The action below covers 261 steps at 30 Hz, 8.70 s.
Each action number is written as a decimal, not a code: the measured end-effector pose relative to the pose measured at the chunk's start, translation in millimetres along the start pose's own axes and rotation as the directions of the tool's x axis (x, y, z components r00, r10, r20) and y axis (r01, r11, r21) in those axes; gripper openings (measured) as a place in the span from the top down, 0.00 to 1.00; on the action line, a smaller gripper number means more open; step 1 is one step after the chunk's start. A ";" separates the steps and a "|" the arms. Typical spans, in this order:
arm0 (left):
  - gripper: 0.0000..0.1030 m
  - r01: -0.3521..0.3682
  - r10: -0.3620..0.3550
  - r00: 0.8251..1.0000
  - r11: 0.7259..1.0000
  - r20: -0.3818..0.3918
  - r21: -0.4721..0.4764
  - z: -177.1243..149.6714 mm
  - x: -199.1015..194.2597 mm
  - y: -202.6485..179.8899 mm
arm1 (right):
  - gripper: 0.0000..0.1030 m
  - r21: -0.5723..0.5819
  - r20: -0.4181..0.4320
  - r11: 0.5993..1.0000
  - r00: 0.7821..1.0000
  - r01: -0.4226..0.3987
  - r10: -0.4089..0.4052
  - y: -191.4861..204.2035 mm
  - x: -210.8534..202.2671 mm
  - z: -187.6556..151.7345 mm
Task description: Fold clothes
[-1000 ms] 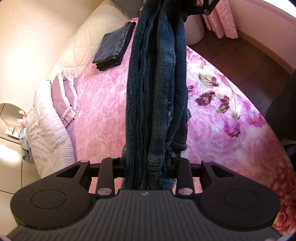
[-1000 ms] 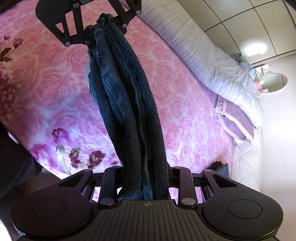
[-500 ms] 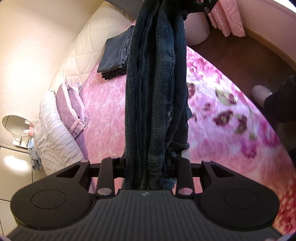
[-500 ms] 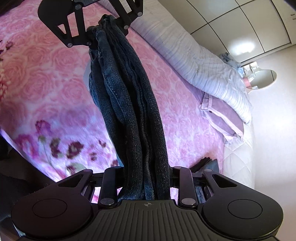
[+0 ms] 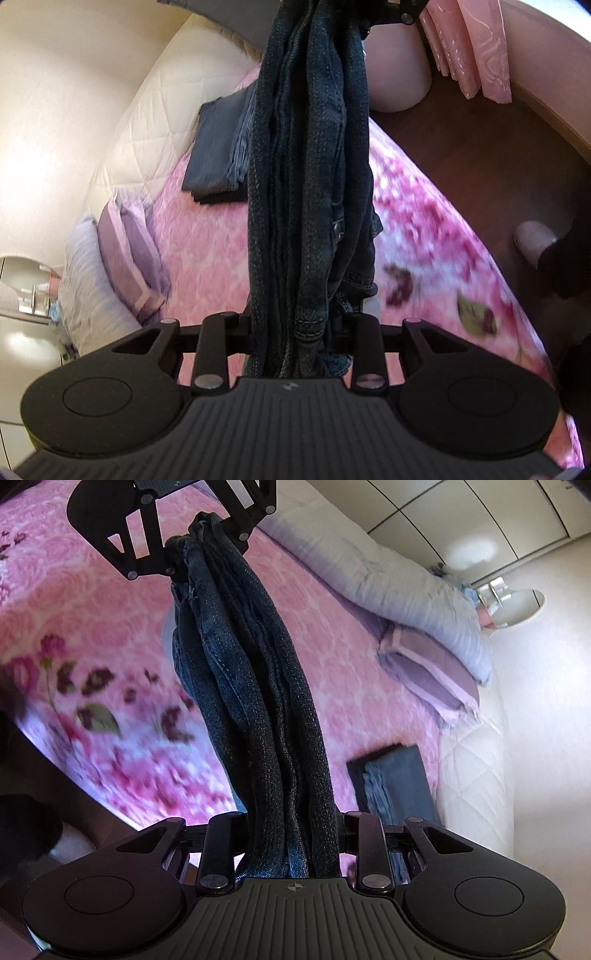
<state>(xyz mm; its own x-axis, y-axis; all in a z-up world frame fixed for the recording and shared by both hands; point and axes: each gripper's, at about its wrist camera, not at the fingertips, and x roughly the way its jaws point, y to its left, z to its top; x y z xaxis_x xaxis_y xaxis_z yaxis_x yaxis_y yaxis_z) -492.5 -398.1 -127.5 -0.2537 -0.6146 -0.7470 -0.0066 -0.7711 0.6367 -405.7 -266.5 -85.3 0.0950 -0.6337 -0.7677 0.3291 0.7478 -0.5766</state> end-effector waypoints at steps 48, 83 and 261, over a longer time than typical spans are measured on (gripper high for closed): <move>0.72 -0.242 0.236 0.969 0.966 -0.067 -0.095 203.7 331.2 284.5 | 0.73 -0.120 0.123 0.980 0.982 0.159 -0.144 -421.3 253.5 -212.0; 0.57 -0.131 0.132 0.990 0.991 -0.052 0.011 133.3 436.4 159.0 | 0.60 -0.063 -0.041 0.993 0.994 0.098 -0.101 -311.4 383.4 -318.4; 0.06 0.047 -0.007 0.999 0.373 0.048 -0.927 48.3 27.3 138.7 | 0.20 0.964 -0.153 0.205 0.984 0.168 -0.090 -271.4 50.7 -247.8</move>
<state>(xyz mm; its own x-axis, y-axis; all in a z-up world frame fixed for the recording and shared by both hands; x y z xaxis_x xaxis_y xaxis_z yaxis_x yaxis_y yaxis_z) -547.0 -513.7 -50.4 -0.2998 -0.6002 -0.7415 0.8818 -0.4710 0.0248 -723.1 -452.6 -37.1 -0.0798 -0.6611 -0.7460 0.9893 -0.1444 0.0222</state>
